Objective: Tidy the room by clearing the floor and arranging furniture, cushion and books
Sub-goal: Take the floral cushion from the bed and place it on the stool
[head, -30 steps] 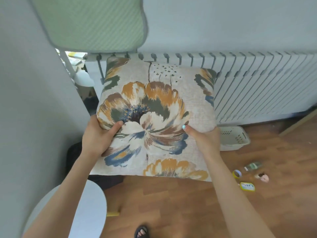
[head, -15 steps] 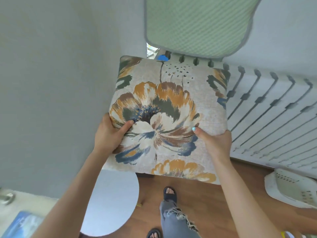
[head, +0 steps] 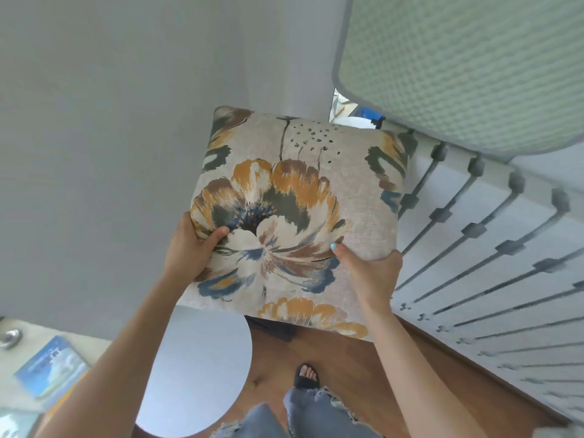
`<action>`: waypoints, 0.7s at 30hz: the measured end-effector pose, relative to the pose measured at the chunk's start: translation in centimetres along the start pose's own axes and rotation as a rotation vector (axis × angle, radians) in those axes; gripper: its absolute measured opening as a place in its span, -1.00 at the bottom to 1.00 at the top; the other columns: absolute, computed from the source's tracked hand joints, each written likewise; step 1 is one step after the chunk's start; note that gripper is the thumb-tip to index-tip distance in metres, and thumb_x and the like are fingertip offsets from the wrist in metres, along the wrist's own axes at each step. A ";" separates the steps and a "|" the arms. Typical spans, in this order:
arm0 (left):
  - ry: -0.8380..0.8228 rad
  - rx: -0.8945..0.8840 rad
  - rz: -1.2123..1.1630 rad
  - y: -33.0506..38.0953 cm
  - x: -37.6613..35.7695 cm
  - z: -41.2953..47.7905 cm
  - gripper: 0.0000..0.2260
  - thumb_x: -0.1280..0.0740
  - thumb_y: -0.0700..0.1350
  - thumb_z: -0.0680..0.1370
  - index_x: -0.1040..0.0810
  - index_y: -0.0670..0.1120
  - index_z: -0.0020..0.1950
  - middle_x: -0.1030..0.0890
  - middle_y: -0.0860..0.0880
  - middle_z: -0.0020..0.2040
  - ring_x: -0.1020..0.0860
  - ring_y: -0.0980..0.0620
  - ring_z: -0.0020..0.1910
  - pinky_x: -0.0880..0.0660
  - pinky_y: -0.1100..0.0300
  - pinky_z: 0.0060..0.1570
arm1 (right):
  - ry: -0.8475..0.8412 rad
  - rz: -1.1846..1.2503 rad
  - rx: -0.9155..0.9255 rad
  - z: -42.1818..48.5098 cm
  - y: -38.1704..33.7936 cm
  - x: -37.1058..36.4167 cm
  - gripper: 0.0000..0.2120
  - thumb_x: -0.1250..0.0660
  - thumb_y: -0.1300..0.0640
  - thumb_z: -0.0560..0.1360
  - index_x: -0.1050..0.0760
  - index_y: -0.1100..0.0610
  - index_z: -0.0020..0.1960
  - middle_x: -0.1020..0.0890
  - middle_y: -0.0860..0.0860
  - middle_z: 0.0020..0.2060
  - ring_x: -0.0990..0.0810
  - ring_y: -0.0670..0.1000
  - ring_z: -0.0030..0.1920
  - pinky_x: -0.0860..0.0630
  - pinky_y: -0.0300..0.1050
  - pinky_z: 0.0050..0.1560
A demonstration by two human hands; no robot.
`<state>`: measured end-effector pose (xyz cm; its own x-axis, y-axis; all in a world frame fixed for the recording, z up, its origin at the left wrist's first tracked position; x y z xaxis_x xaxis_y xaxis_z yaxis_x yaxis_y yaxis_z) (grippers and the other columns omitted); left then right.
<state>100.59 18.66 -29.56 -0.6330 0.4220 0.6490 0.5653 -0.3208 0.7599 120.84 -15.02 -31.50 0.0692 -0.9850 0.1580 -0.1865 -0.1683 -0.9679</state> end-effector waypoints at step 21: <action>-0.003 0.238 -0.014 -11.7 -8.0 10.1 -0.37 -0.55 -0.14 0.37 -0.31 -0.20 0.32 -0.50 -0.17 0.23 -0.48 -0.13 0.20 -0.40 0.13 0.10 | -0.129 -0.182 -0.077 9.6 10.0 -12.1 -0.07 -0.70 0.02 0.08 -0.30 0.17 0.30 -0.47 -0.01 0.16 -0.47 -0.06 0.13 -0.45 -0.37 -0.03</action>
<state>104.37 27.55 -44.00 -0.6401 0.4279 0.6381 0.6657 -0.1057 0.7387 127.55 -4.44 -45.01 0.2328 -0.9259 0.2975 -0.2335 -0.3501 -0.9071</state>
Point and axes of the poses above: each hand's wrist, its own z-axis towards the middle knuckle, its own x-axis out of the back of the hand, y = z × x, the point moved 10 cm from there along z, towards the middle knuckle
